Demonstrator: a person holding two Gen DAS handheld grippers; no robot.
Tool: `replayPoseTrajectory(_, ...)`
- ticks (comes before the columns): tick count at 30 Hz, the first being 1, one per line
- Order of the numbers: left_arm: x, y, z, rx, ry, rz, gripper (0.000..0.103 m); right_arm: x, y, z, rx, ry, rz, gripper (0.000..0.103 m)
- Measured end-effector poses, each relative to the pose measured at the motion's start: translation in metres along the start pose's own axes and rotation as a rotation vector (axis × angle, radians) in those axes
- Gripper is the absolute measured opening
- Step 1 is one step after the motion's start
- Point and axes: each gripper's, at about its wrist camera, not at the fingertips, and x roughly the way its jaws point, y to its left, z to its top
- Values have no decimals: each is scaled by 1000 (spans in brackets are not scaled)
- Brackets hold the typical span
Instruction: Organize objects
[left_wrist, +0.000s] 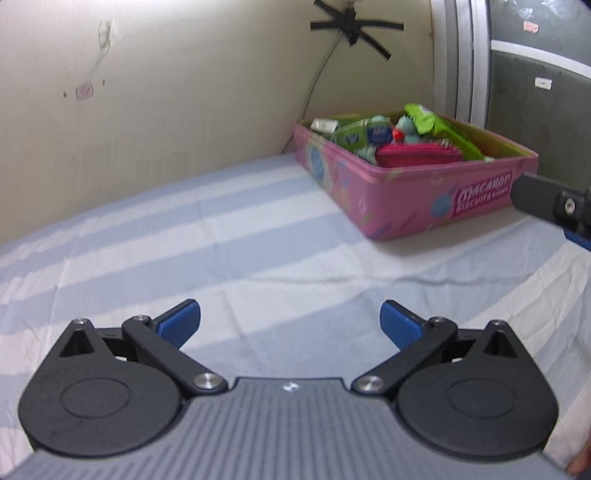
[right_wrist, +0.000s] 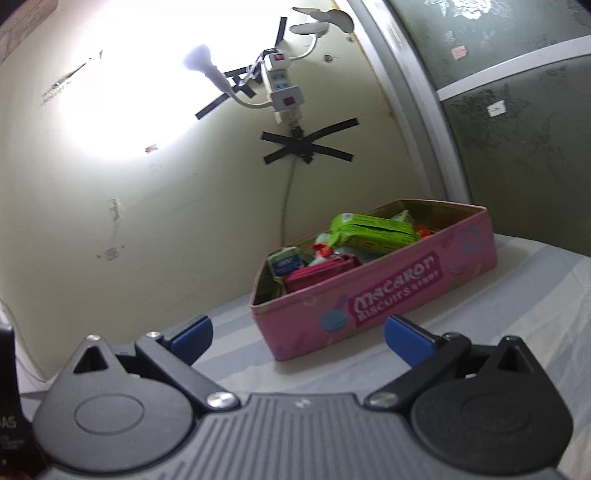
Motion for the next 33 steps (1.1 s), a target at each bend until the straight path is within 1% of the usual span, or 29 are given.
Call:
replayPoseTrajectory(4,4,3,-7,-10,28,2,103,3,0,-1,26,1,-3,103)
replayPoseTrajectory(7,4,7,-7,-13,27,9,103,6,1,1,18,9,1,103)
replayPoseTrajectory(11,4,8,-5,10,29,42,103,8,1,2,4,25,8,103)
replayPoseTrajectory(18,6,8,-4,10,46,56,103,5,3,2,-25,25,23,103)
replayPoseTrajectory(22,5,4,-3,27,46,81,103,3,-1,3,-12,19,27,103)
replayPoseTrajectory(33,4,5,-1,31,60,99,103,4,-2,3,-5,31,44,103)
